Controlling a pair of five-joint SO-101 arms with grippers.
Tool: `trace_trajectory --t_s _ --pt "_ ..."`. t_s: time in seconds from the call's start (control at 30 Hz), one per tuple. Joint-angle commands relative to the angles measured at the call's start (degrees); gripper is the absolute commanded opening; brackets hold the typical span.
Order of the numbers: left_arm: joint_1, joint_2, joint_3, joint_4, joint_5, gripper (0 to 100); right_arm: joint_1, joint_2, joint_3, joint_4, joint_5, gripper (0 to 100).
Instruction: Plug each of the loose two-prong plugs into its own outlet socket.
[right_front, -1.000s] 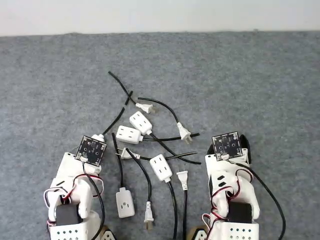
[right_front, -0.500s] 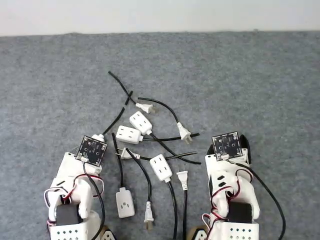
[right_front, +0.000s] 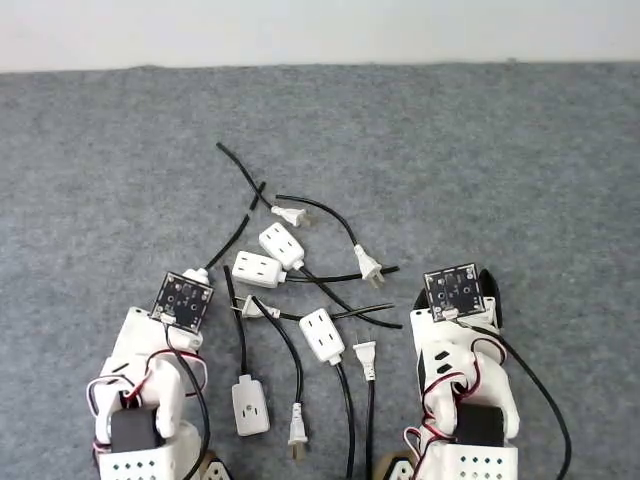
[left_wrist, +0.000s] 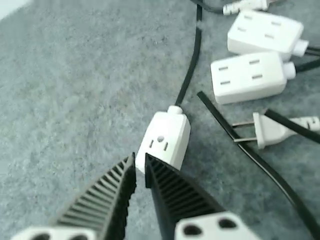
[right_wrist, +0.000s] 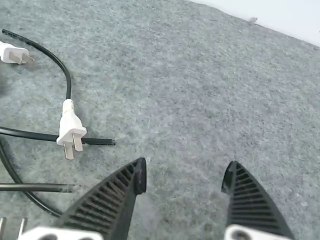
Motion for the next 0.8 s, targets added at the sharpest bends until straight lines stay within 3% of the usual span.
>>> trace_trajectory --t_s 0.0,0.2,0.43,0.6,0.77 --pt "0.7 -0.53 -3.74 -1.49 -0.35 3 0.66 -0.22 -0.44 0.22 0.7 24.5" --pt "0.62 -0.35 -4.7 2.73 -2.37 3 0.48 3.56 -1.85 -0.22 0.7 24.5" --pt "0.35 4.84 -9.27 0.79 -2.37 3 -0.57 25.98 -8.44 -7.96 0.44 24.6" --pt "0.35 29.1 -18.07 -9.49 -0.44 3 0.75 45.32 -16.26 -12.0 0.26 24.7" --pt "0.7 67.43 -36.53 -16.26 4.66 3 2.51 60.09 -24.0 -12.35 0.18 24.7"
